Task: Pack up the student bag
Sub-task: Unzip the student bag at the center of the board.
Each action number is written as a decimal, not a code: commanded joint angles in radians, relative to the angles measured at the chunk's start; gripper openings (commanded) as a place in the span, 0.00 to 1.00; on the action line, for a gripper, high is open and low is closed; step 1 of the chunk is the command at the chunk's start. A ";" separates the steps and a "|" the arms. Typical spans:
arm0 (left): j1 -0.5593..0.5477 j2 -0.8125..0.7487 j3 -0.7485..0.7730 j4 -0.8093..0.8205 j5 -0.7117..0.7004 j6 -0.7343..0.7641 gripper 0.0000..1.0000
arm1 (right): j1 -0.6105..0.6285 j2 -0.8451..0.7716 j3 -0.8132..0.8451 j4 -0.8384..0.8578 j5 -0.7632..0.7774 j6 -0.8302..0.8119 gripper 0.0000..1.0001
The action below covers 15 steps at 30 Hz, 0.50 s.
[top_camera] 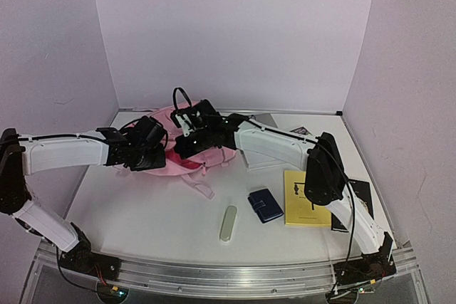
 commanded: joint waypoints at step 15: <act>0.039 -0.075 0.002 0.002 -0.088 -0.007 0.07 | 0.016 -0.011 0.039 0.079 -0.085 0.033 0.00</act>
